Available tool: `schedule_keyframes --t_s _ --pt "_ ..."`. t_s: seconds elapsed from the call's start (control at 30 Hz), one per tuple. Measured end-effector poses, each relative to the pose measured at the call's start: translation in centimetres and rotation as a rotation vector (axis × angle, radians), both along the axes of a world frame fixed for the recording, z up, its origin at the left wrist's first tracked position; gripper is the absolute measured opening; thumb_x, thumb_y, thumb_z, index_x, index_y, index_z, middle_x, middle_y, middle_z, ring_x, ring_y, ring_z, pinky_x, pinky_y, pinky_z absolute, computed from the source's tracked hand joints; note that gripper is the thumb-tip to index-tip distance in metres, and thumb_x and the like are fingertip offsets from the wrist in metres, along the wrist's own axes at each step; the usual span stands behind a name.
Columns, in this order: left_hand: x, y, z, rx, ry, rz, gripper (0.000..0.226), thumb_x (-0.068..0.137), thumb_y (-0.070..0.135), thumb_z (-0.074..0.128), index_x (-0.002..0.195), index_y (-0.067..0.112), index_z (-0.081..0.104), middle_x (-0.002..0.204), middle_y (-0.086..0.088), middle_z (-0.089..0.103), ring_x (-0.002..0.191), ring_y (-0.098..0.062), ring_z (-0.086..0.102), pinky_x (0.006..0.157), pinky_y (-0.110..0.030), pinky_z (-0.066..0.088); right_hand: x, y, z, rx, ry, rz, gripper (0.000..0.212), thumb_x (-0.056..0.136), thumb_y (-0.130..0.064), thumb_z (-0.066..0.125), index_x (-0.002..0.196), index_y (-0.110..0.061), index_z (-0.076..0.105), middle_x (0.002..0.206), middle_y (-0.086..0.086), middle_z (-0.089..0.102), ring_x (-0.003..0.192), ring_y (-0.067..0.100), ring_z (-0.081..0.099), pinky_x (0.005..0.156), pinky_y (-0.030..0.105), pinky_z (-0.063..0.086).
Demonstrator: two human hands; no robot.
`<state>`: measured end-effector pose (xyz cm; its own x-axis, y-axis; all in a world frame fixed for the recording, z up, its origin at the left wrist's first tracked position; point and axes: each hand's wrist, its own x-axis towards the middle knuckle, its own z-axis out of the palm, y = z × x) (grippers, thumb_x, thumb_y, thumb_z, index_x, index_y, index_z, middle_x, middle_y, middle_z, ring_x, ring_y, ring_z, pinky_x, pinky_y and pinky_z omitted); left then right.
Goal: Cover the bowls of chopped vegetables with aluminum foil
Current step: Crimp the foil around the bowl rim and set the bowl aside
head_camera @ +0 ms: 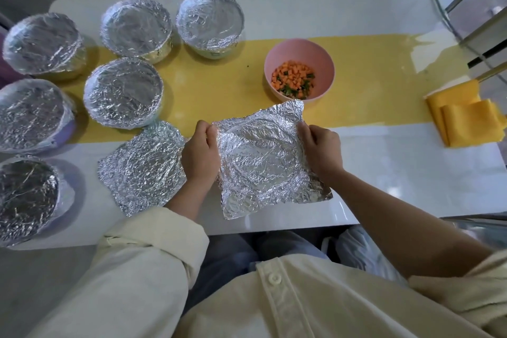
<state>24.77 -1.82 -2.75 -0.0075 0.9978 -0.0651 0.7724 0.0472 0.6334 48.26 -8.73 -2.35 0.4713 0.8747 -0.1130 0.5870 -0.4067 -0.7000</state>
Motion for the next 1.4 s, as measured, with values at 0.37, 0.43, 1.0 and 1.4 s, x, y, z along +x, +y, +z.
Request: schedule_keyframes --t_s 0.37,0.43,1.0,1.4 --pt "0.8 0.8 -0.1 -0.087 0.114 -0.010 0.036 0.106 0.041 0.034 0.104 0.010 0.053 0.075 -0.004 0.059 0.067 -0.031 0.053 0.053 -0.035 0.024 0.6 -0.1 -0.3 -0.085 0.038 -0.073 0.057 0.100 -0.040 0.047 0.052 -0.016 0.028 0.045 -0.001 0.028 0.048 0.016 0.026 0.051 0.035 0.020" --pt "1.2 0.9 0.3 -0.075 0.069 0.037 0.038 0.103 0.045 0.040 0.105 0.010 0.052 0.083 -0.004 0.060 0.074 -0.031 0.057 0.056 -0.035 0.031 0.7 -0.1 -0.1 -0.082 0.033 -0.092 0.057 0.100 -0.040 0.047 0.052 -0.016 0.028 0.046 -0.001 0.028 0.048 0.017 0.025 0.052 0.035 0.019" --pt "3.4 -3.2 -1.1 0.151 0.576 -0.609 0.071 0.100 0.045 0.032 0.155 0.002 0.017 0.165 -0.017 0.006 0.153 -0.033 0.005 0.124 -0.050 0.012 -1.6 -0.2 2.3 0.478 -0.421 0.250 0.037 0.094 -0.025 0.057 0.124 -0.002 0.056 0.133 0.014 0.054 0.122 0.028 0.050 0.097 0.036 0.037" --pt "3.3 -3.3 -1.4 0.139 0.482 -0.573 0.074 0.098 0.046 0.025 0.156 0.000 0.014 0.165 -0.016 0.011 0.153 -0.028 0.009 0.123 -0.050 0.015 -2.2 0.0 -2.5 0.076 -0.351 0.512 0.062 0.102 -0.041 0.028 0.152 -0.005 0.024 0.159 0.009 0.025 0.147 0.022 0.022 0.119 0.034 0.020"
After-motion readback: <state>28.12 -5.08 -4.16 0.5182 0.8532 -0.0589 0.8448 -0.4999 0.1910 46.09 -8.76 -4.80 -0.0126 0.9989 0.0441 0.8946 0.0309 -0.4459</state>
